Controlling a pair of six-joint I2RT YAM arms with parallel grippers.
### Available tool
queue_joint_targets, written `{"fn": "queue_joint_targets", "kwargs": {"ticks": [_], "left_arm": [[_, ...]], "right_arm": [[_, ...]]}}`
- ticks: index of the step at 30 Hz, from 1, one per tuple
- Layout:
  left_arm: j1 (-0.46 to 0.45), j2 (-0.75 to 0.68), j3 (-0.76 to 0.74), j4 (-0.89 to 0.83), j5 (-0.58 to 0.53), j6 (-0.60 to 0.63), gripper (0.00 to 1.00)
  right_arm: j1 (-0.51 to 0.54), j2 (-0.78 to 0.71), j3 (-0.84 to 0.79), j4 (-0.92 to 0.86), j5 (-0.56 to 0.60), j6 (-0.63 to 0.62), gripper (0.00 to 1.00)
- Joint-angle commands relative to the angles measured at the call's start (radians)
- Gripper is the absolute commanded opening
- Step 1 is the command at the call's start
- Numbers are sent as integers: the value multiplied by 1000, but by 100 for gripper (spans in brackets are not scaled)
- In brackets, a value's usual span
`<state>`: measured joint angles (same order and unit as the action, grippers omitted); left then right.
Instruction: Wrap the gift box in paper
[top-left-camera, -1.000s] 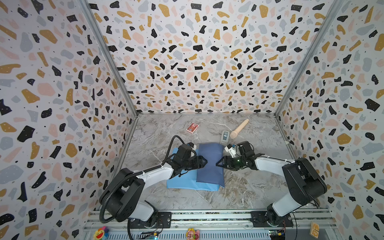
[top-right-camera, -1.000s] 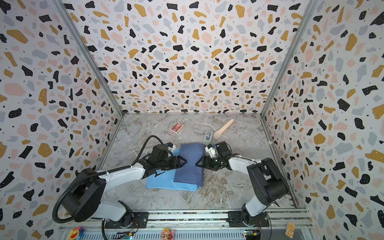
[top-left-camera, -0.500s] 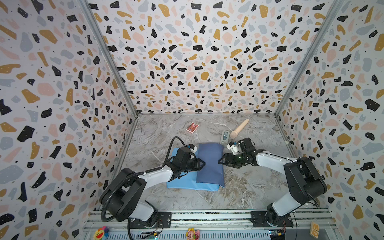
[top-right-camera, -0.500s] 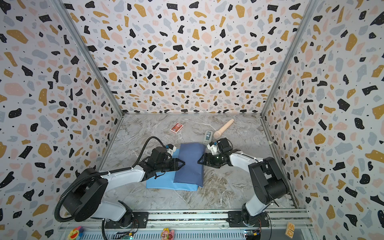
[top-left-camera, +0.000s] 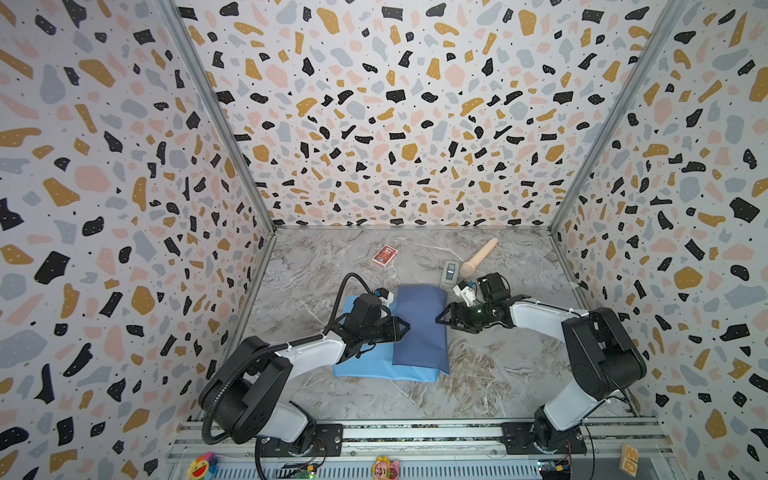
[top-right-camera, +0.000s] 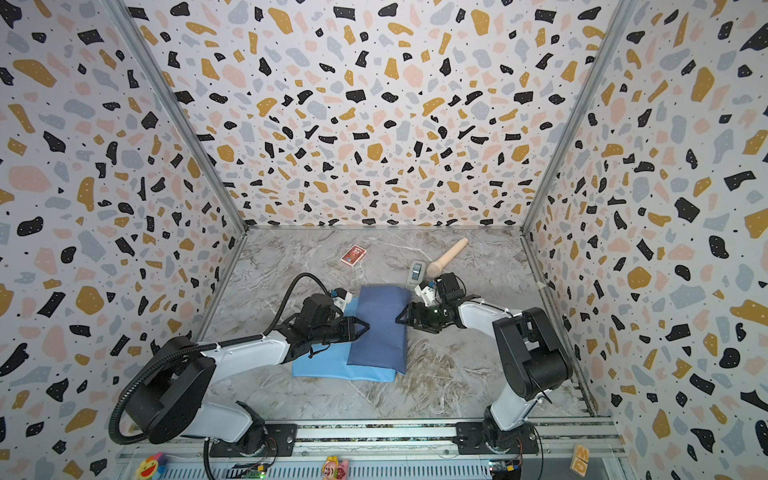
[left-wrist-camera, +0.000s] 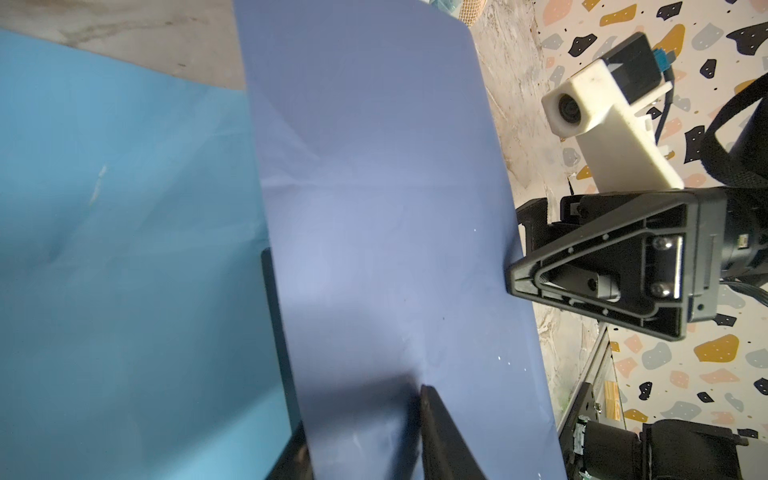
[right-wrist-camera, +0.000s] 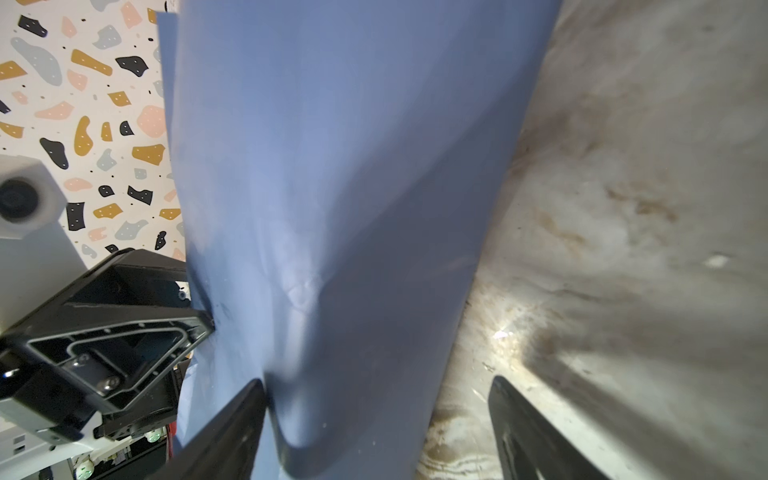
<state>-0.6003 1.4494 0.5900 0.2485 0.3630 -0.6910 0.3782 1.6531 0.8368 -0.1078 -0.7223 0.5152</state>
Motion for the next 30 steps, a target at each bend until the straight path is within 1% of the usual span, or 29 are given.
{"fn": "queue_joint_targets", "kwargs": {"ticks": [1,3,6,8,13,18,21,26,28,30], "left_arm": [[5,25,-35,-151,-42,31,31],[5,21,-31,-153,-42,29,33],[5,7,-20,-153,-41,18,42],[5,-5,-4,-157,-41,12,51],[5,-30,41,-174,-47,6,63],[30,-80,81,-220,-50,26,69],[82,-125,84,-274,-48,64,71],[222,-237,30,-392,-83,135,73],[286,-284,-6,-433,-99,146,75],[337,-321,-39,-463,-123,148,80]], "right_arm": [[8,25,-29,-19,27,-16,84],[8,34,-45,-17,34,-24,84],[8,46,-65,-16,51,-34,84],[8,51,-76,-15,59,-39,84],[8,55,-99,-14,93,-47,84],[8,67,-105,-14,112,-53,84],[8,70,-105,-16,119,-54,84],[8,59,-99,-30,144,-57,85],[10,51,-95,-33,154,-60,85],[11,44,-93,-36,159,-62,85]]}}
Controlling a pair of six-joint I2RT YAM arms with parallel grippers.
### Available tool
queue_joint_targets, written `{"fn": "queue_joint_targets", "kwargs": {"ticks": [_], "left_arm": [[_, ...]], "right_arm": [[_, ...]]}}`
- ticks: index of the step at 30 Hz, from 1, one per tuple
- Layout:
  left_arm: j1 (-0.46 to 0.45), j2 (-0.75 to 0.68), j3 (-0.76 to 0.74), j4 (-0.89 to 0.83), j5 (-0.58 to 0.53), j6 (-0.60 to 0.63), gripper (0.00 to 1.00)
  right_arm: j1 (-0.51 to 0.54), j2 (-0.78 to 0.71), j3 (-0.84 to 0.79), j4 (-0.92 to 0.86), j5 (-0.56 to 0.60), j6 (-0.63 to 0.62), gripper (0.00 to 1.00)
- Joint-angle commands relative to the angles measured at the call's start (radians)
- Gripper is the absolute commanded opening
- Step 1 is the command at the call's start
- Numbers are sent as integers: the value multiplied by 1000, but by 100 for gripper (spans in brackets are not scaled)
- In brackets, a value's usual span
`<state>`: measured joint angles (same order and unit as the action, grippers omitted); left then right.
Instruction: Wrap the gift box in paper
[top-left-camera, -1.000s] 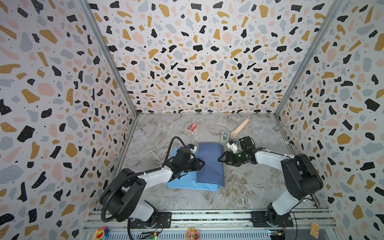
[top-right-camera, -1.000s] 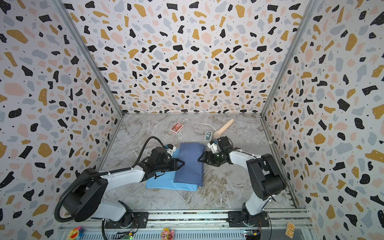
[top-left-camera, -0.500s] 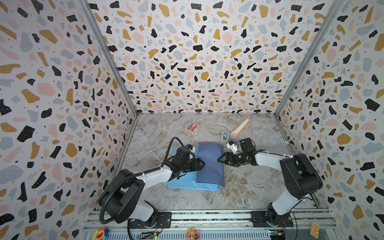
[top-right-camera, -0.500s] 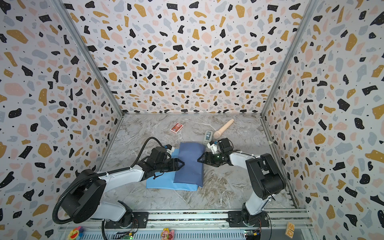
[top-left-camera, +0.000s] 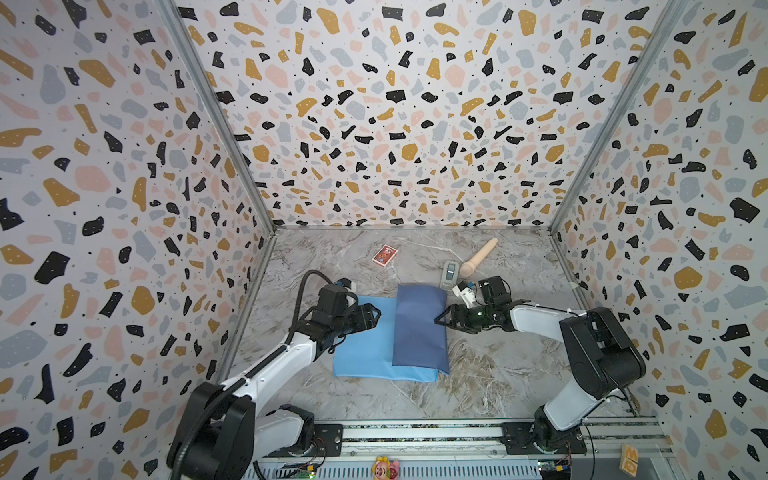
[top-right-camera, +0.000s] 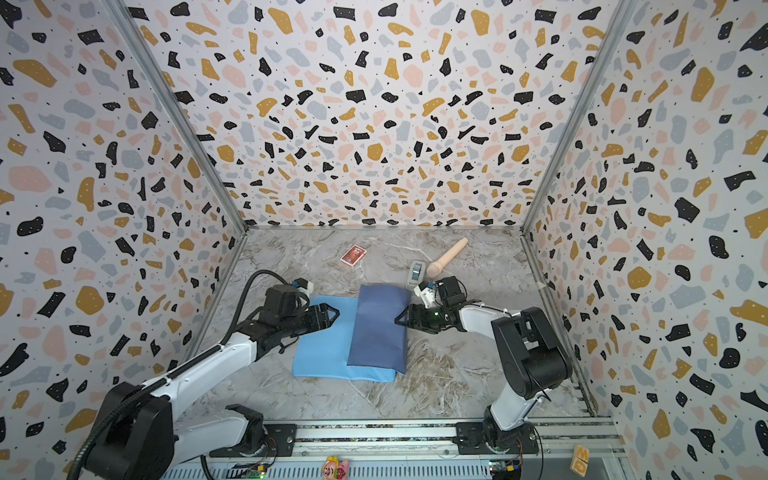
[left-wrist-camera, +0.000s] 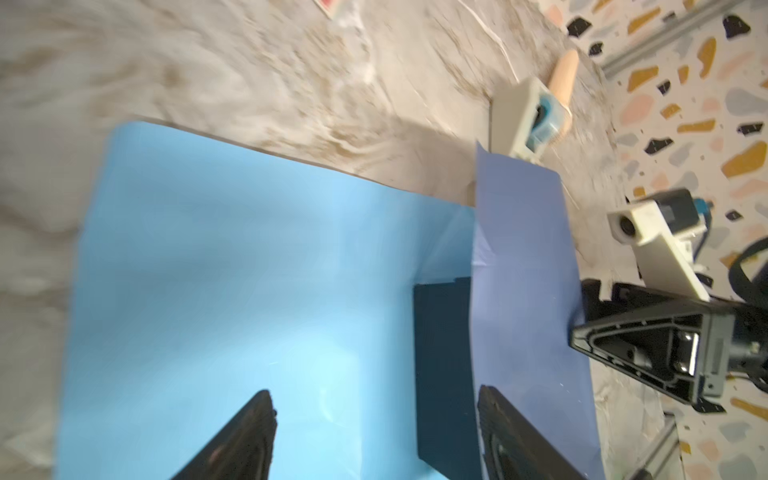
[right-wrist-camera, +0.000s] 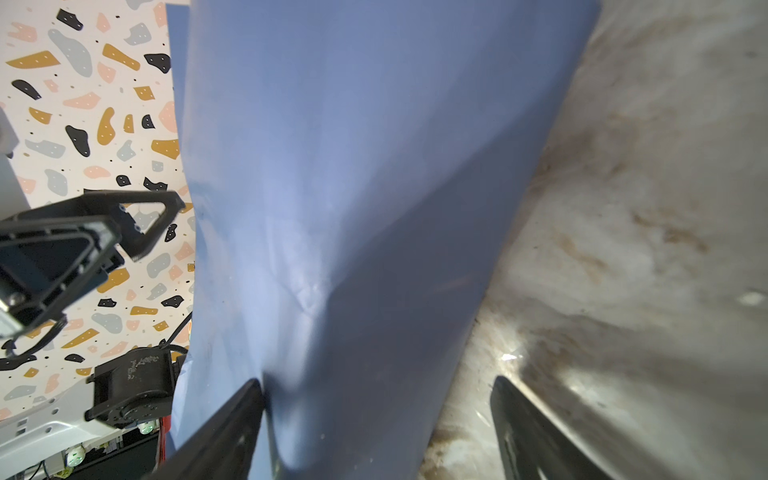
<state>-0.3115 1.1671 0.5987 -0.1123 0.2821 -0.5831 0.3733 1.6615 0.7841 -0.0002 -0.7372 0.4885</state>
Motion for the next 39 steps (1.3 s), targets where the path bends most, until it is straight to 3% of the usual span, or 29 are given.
{"fn": "queue_joint_targets", "kwargs": {"ticks": [1,7,12,19,27,39], "left_arm": [[70,-56,-68,-113,-59,37,83],[136,-140,-167,-95,-147,-86,87],[135,-116,-182,-105,-184,-69,87],[115,22,-206,-52,72,-55,81],[109,39,-185,-18,224,-50,73],[117,47,-139,70,381,-70,75]], "right_arm": [[16,35,-38,-144,174,-36,85],[22,32,-28,-142,168,-37,85],[24,39,-17,-138,155,-42,85],[24,39,-11,-139,148,-44,85],[25,40,-14,-140,148,-48,85],[29,44,-10,-143,145,-51,85]]}}
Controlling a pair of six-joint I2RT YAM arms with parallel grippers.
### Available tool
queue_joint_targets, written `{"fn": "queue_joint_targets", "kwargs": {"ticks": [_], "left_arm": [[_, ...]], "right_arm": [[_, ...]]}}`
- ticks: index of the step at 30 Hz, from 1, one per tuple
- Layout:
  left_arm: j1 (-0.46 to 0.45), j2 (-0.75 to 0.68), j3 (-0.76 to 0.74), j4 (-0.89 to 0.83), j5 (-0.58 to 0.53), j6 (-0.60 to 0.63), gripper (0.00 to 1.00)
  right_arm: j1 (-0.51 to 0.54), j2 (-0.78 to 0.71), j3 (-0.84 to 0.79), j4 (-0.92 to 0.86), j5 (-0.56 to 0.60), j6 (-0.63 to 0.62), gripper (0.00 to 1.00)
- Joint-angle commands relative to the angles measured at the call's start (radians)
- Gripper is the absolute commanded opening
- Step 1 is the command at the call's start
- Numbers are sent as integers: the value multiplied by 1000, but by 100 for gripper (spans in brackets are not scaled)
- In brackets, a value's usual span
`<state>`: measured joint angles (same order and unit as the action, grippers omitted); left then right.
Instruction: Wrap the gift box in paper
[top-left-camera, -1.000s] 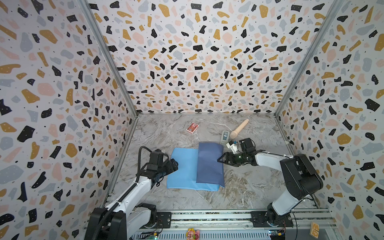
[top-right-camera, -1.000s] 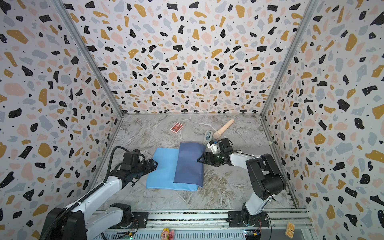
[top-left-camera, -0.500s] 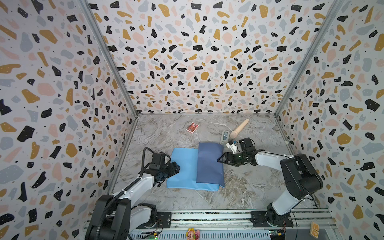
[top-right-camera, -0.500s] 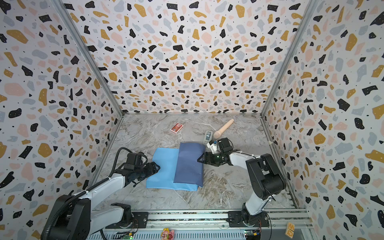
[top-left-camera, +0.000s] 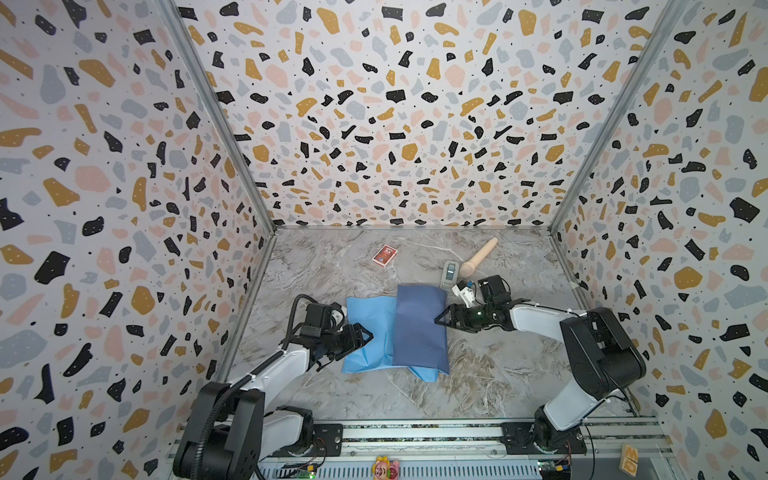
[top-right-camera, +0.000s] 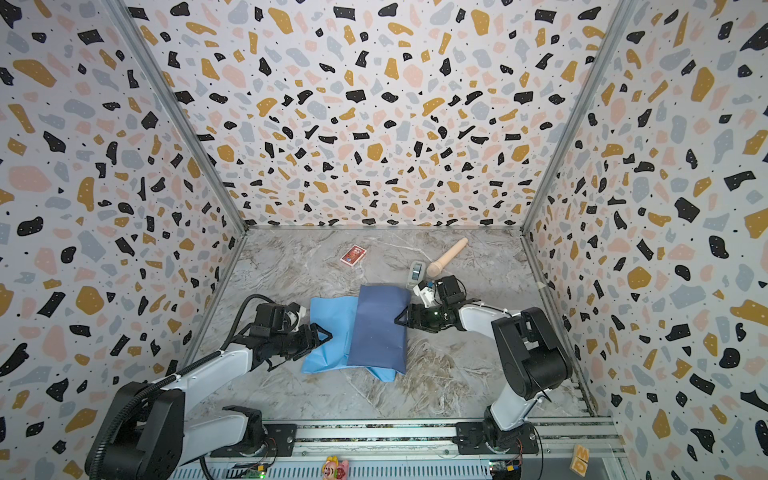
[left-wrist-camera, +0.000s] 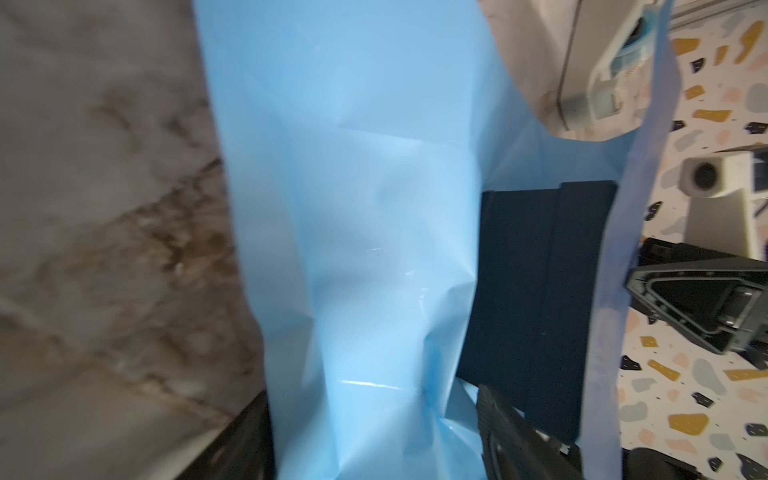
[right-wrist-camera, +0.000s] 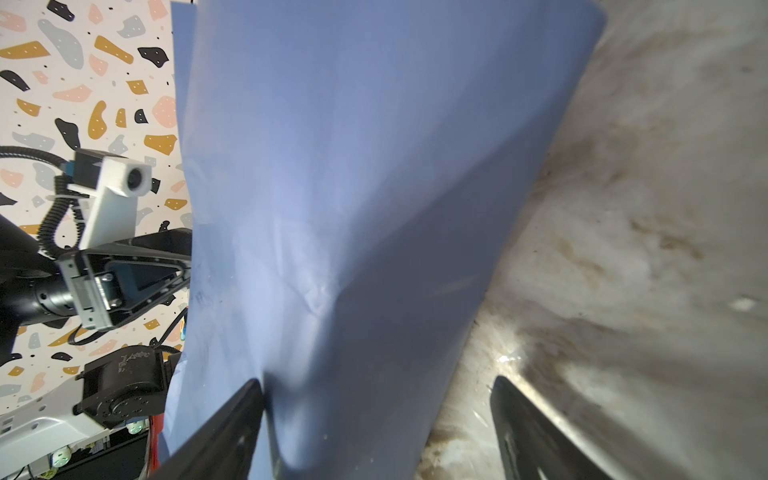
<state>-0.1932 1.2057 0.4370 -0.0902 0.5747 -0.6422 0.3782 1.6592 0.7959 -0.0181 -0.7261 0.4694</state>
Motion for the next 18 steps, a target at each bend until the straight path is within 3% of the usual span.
{"fn": "queue_joint_targets", "kwargs": {"ticks": [1,10,18], "left_arm": [[2,12,32,29,82,5,75],[22,8,154,-136,49,168,69],[9,21,179,-201,-47,205,64]], "right_arm": [[24,45,-21,-126,135,-32,85],[24,47,-24,-123,134,-32,85],[23,51,-20,-124,133,-33,85]]}}
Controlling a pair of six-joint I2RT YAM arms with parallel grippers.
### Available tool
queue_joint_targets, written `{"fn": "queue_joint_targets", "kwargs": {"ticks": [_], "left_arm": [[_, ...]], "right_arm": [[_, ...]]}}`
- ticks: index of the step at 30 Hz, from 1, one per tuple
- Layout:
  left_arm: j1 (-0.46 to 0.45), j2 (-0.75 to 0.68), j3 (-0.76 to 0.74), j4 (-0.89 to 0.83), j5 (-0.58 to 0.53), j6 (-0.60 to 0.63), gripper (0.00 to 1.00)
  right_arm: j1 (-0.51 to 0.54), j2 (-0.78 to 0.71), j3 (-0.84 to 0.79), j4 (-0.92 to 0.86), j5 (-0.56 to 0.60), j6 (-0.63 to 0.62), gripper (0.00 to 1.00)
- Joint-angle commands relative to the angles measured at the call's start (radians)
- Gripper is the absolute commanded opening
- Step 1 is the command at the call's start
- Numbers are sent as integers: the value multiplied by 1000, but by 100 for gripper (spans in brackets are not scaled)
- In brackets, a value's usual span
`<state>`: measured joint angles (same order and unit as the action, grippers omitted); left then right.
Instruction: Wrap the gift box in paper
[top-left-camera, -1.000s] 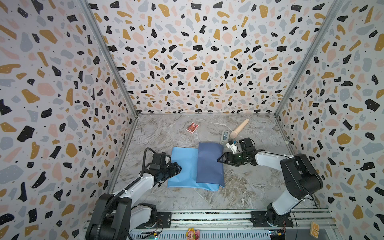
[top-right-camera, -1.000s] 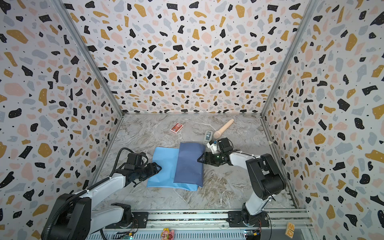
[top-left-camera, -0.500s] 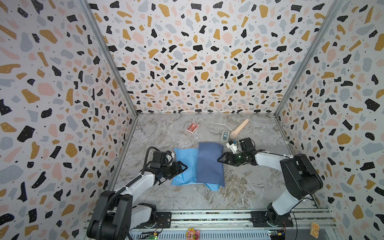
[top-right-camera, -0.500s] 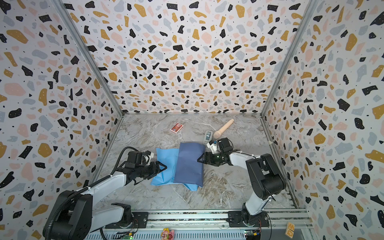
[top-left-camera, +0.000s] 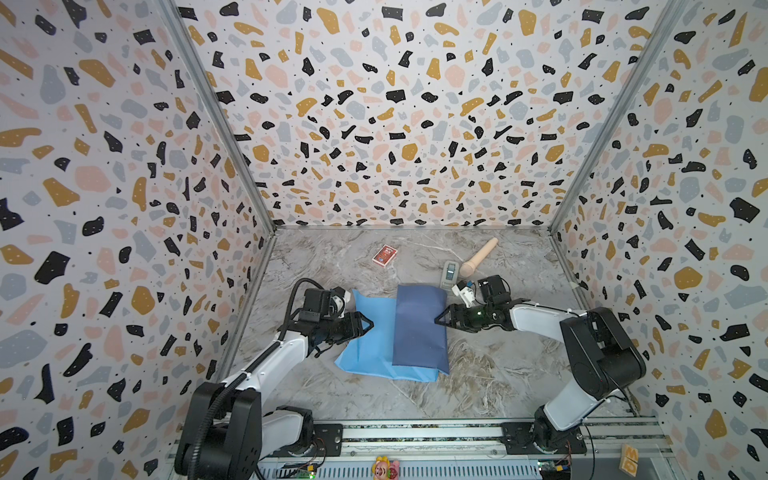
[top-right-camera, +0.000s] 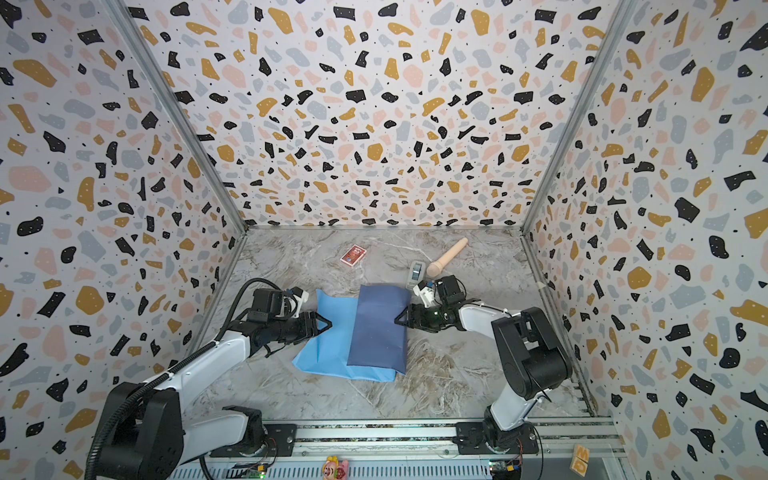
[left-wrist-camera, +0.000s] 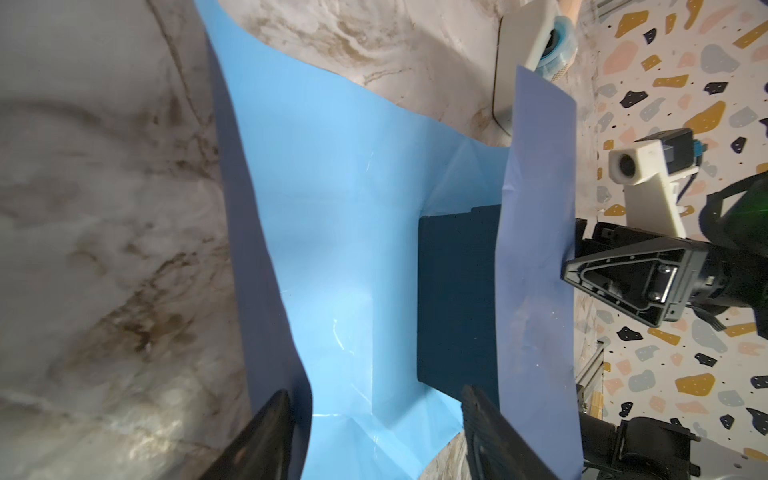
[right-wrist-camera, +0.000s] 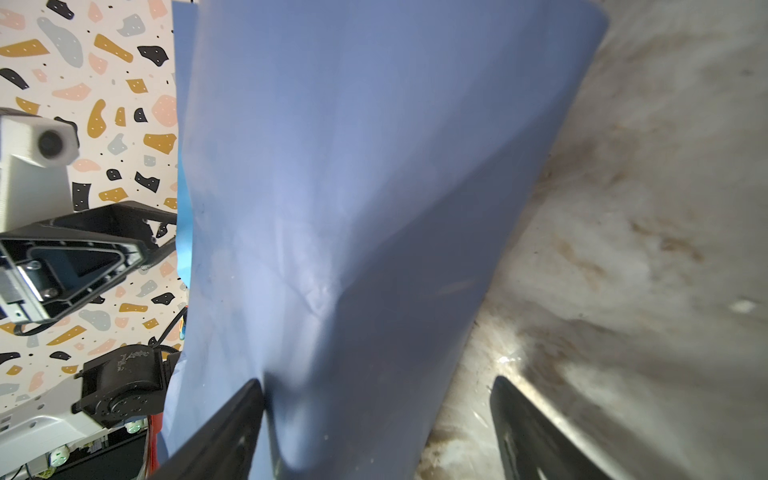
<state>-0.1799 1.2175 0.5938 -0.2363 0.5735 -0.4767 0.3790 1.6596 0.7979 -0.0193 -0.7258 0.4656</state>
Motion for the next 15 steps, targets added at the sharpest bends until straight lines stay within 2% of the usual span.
{"fn": "queue_joint_targets", "kwargs": {"ticks": [1,6,15], "left_arm": [[-4,17,27,-63,-64,39,64],[-8,71,61,-101,-136,66,59],[-16,137,98,-113,-267,116,30]], "right_arm": [[23,52,-23,-123,132,-30,85],[23,51,-22,-123,131,-29,85],[23,52,-23,-119,129,-28,85]]}}
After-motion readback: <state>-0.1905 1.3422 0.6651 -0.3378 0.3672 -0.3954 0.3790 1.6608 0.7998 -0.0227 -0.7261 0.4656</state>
